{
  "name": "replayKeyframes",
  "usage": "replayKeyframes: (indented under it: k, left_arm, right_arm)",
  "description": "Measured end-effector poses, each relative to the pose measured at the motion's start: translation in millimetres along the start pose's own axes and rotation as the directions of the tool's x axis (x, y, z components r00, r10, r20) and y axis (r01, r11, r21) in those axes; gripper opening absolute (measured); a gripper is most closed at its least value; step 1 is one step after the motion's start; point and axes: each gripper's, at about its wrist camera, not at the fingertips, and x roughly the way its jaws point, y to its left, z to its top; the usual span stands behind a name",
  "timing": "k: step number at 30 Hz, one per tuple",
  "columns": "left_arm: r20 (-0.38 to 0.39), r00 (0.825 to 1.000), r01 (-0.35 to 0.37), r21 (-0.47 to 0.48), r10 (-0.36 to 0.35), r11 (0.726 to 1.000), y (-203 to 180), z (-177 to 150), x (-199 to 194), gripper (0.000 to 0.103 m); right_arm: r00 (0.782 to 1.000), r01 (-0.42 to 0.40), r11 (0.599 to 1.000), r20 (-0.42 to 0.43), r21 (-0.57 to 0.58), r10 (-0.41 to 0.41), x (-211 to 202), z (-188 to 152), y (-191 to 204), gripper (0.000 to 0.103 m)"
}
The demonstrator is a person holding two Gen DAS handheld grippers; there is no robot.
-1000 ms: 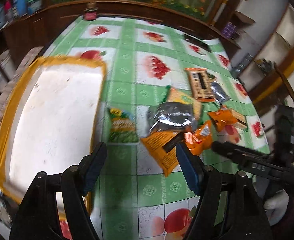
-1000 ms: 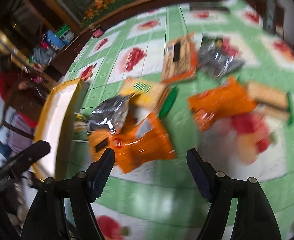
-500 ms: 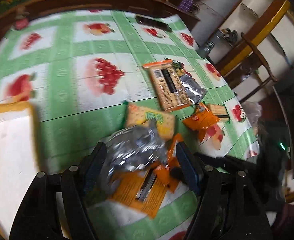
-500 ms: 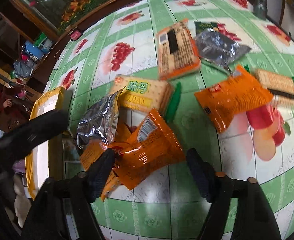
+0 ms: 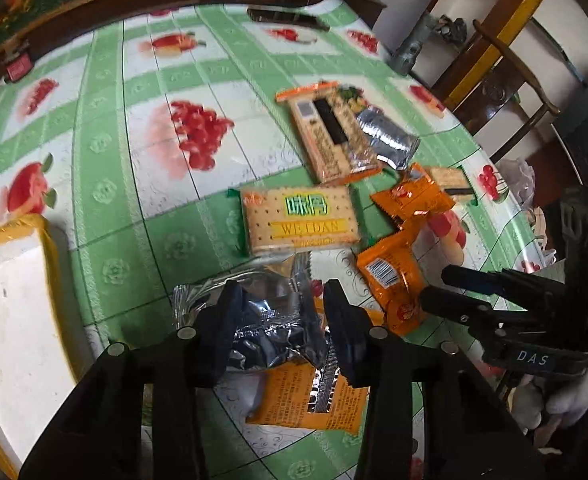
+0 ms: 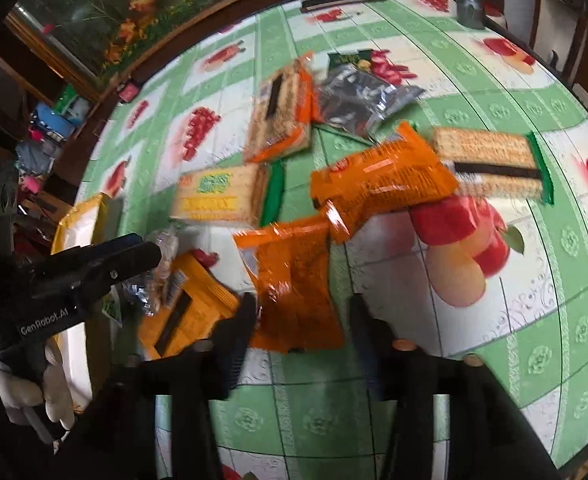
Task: Organize snacks
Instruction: 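Grasp the silver foil bag with the left tool while the right tool grasps an orange bag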
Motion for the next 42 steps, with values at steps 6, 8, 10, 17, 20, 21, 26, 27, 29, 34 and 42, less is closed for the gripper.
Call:
replayKeyframes:
  k: [6, 8, 10, 17, 20, 21, 26, 27, 29, 34, 42]
  left_arm:
    - [-0.019, 0.998, -0.066, -0.044, 0.065, 0.997, 13.6, 9.4, 13.1, 0.055]
    - [-0.045, 0.993, -0.112, -0.033, 0.11, 0.993, 10.1, 8.5, 22.9, 0.067]
    - [-0.052, 0.986, -0.157, 0.005, 0.157, 0.988, 2.2, 5.7, 31.4, 0.072]
    - [-0.049, 0.984, -0.173, 0.013, 0.173, 0.985, 0.6, -0.7, 27.7, 0.062]
    - [-0.017, 0.988, -0.155, -0.036, 0.154, 0.987, 4.6, -5.2, 11.2, 0.062]
    - [-0.001, 0.99, -0.141, -0.061, 0.141, 0.988, 6.7, -6.6, 3.7, 0.062]
    - [0.091, 0.987, -0.11, -0.189, 0.129, 0.976, 22.0, -24.5, -49.8, 0.062]
    - [0.109, 0.983, -0.119, -0.218, 0.145, 0.969, 27.5, -31.3, -63.1, 0.062]
    - [0.126, 0.974, -0.15, -0.276, 0.19, 0.949, 40.1, -44.1, -83.4, 0.062]
    - [0.084, 0.95, -0.237, -0.439, 0.302, 0.867, 84.8, -89.2, -108.0, 0.062]
    - [-0.016, 0.93, -0.302, -0.602, 0.367, 0.739, 141.9, -147.6, -115.9, 0.064]
  right_arm:
    - [0.997, 0.074, 0.992, 0.013, -0.1, -0.073, 16.2, 12.9, 26.9, 0.068]
    - [0.995, 0.096, 0.988, -0.002, -0.12, -0.097, 27.8, 14.3, 33.0, 0.068]
    - [0.992, 0.12, 0.984, -0.012, -0.135, -0.122, 36.2, 12.0, 37.2, 0.066]
    - [0.993, 0.114, 0.983, 0.01, -0.146, -0.114, 31.9, 4.0, 33.6, 0.036]
    - [0.997, 0.076, 0.99, 0.01, -0.116, -0.076, 22.9, 2.7, 24.5, 0.029]
    - [0.998, 0.064, 0.992, 0.011, -0.109, -0.063, 19.0, 2.1, 23.1, 0.028]
    - [1.0, 0.005, 0.997, 0.011, -0.081, -0.004, 4.1, 2.6, 13.1, 0.027]
    - [1.0, -0.013, 0.997, 0.01, -0.074, 0.014, 1.5, 3.9, 11.6, 0.027]
    - [0.999, -0.044, 0.996, 0.012, -0.081, 0.045, -5.8, 3.1, 15.6, 0.027]
    - [0.989, -0.15, 0.974, -0.014, -0.171, 0.15, -14.0, 3.3, 59.3, 0.027]
    - [0.933, -0.352, 0.878, -0.193, -0.326, 0.303, 10.5, -25.7, 176.5, 0.027]
